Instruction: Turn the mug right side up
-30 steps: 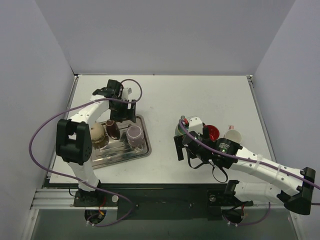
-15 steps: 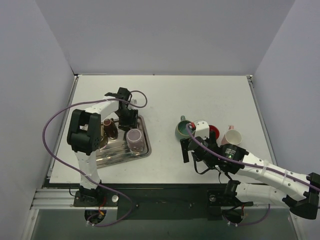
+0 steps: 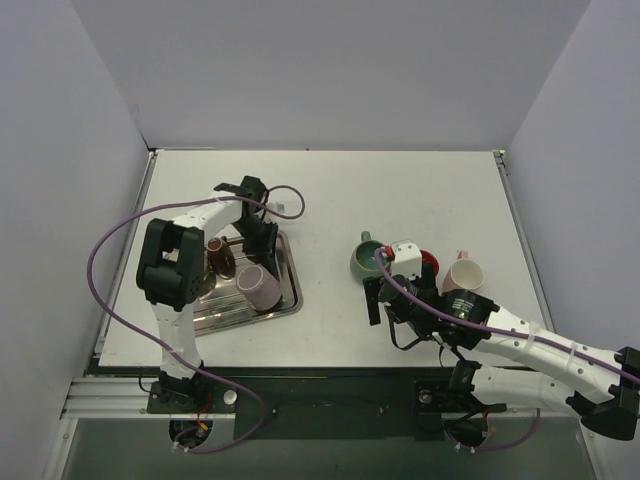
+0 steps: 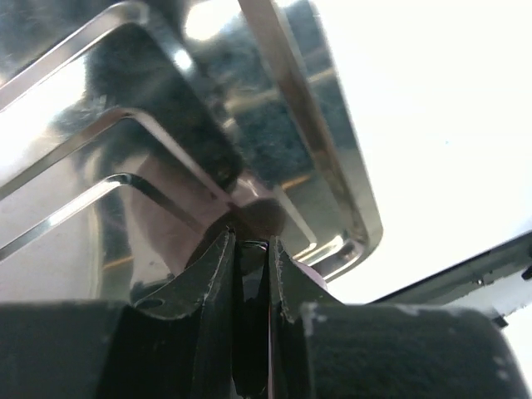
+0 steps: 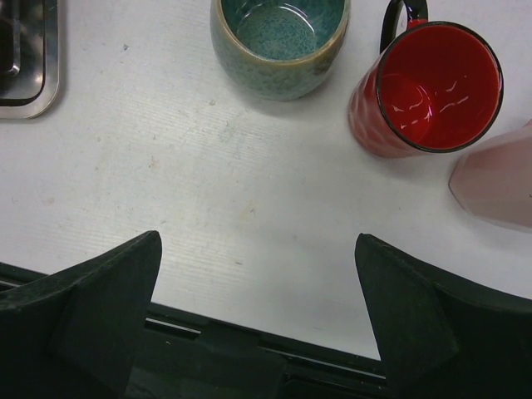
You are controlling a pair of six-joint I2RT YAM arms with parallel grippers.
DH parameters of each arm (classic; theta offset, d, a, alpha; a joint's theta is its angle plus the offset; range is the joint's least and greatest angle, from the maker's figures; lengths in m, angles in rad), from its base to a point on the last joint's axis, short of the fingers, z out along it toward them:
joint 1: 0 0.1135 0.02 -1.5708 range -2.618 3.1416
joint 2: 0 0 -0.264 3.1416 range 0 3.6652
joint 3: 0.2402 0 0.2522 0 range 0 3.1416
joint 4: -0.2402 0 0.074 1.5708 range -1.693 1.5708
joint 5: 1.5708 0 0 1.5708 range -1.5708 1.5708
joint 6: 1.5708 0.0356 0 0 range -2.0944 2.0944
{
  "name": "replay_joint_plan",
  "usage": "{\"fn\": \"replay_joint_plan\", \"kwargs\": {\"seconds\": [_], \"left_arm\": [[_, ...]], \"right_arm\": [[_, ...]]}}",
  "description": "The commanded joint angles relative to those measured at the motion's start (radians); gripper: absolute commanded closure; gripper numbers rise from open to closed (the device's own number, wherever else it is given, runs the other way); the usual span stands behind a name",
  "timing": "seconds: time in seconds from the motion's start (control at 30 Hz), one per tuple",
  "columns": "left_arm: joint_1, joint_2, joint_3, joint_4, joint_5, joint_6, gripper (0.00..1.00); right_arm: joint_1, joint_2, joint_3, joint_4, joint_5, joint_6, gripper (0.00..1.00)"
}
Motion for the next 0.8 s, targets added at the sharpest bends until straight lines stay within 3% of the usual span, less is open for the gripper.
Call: {"fn": "replay_joint_plan", "kwargs": {"seconds": [0.0, 0.2, 0.37, 0.57, 0.67, 0.77], "left_arm": [[-0.01, -0.035, 0.115, -0.102, 0.191, 0.129, 1.0], [-0.017, -0.102, 0.173, -0.158, 0.343, 0.284, 1.0], [-0.013, -0.185, 0.195, -0.164, 0.443, 0.298, 1.0], [-0.013, -0.312, 0.297, -0.132, 0.561, 0.205, 1.0], [-0.026, -0.366, 0.317, -0.092, 0.603, 0.122, 1.0], [-0.034, -0.427, 0.307, -0.029, 0.63, 0.057, 1.0]], "right_arm": [[0.007, 0.016, 0.024, -0.023, 0.043, -0.01, 0.04], [0.033, 0.066, 0.084, 0.066, 0.029, -0.039, 0.04], [0.062, 0.12, 0.029, 0.471, -0.107, -0.063, 0.04], [0.067, 0.178, -0.035, 0.949, -0.273, -0.001, 0.04], [0.068, 0.233, -0.02, 1.104, -0.305, 0.022, 0.04], [0.068, 0.277, 0.012, 1.15, -0.307, 0.036, 0.04]]}}
